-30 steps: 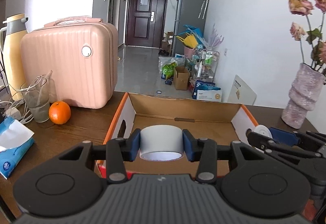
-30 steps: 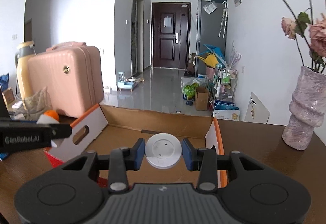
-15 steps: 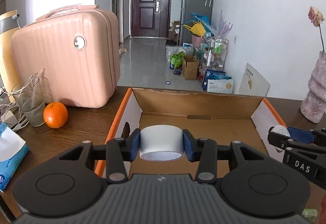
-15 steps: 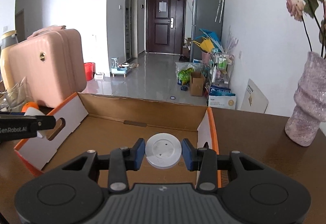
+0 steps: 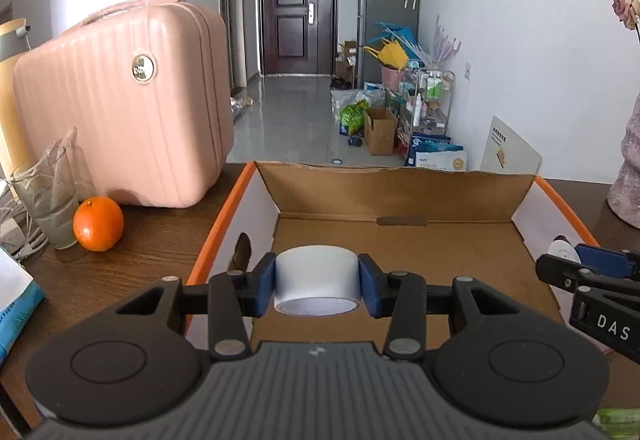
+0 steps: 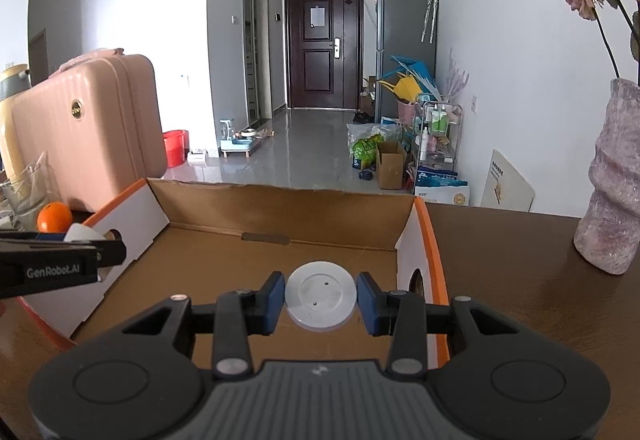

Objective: Organize rigid objects
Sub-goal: 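Open both grippers to drop the tape roll and cap into the box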

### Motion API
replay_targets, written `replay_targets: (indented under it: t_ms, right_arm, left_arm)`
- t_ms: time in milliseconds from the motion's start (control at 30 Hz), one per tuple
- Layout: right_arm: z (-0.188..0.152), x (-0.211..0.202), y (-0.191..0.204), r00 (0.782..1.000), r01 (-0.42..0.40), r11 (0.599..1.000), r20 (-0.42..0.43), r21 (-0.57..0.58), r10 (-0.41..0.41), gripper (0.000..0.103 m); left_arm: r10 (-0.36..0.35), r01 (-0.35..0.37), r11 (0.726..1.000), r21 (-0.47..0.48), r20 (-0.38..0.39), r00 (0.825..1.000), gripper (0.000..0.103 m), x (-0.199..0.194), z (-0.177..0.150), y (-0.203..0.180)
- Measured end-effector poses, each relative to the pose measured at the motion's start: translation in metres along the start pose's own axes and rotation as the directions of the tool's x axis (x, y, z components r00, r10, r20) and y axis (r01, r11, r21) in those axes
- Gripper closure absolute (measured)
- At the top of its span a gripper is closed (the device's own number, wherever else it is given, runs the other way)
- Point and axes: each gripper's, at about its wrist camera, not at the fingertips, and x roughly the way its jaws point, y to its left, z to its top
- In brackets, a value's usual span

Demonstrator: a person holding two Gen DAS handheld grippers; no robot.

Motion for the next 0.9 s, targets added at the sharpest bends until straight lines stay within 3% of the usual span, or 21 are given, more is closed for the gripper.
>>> replay_targets:
  t_ms: [300, 333, 367, 433, 567, 700, 900]
  right_arm:
    - [0.0, 0.001, 0.0, 1.0, -0.012, 1.0, -0.016, -0.001, 0.012, 0.064]
    - [0.0, 0.0, 0.0, 1.0, -0.007, 1.0, -0.017, -0.001, 0.007, 0.061]
    - [0.0, 0.0, 0.0, 1.0, -0.004, 1.0, -0.023, -0.003, 0.004, 0.056]
    - [0.001, 0.0, 0.001, 1.0, 0.002, 1.0, -0.024, -0.009, -0.002, 0.035]
    - [0.002, -0.006, 0.002, 1.0, 0.012, 1.0, -0.01, -0.014, -0.012, 0.013]
    - [0.003, -0.01, 0.003, 1.0, 0.004, 1.0, 0.002, -0.022, -0.004, 0.002]
    - [0.003, -0.01, 0.002, 1.0, 0.007, 1.0, -0.004, -0.023, -0.007, 0.001]
  left_arm:
    - [0.011, -0.01, 1.0, 0.011, -0.01, 1.0, 0.058, 0.009, -0.004, 0.0]
    - [0.009, -0.009, 1.0, 0.011, -0.007, 1.0, 0.052, 0.008, -0.004, 0.0]
    - [0.007, -0.007, 1.0, 0.009, -0.006, 1.0, 0.038, 0.008, -0.004, 0.001]
    - [0.017, -0.017, 1.0, 0.005, 0.011, 1.0, 0.018, 0.005, -0.004, 0.001]
    - [0.037, -0.037, 0.999, -0.011, 0.025, 0.999, 0.003, 0.002, -0.003, 0.004]
    - [0.044, -0.043, 0.999, -0.029, 0.038, 0.998, 0.0, 0.0, -0.002, 0.007]
    - [0.05, -0.049, 0.998, -0.036, 0.026, 0.998, 0.0, 0.001, -0.001, 0.009]
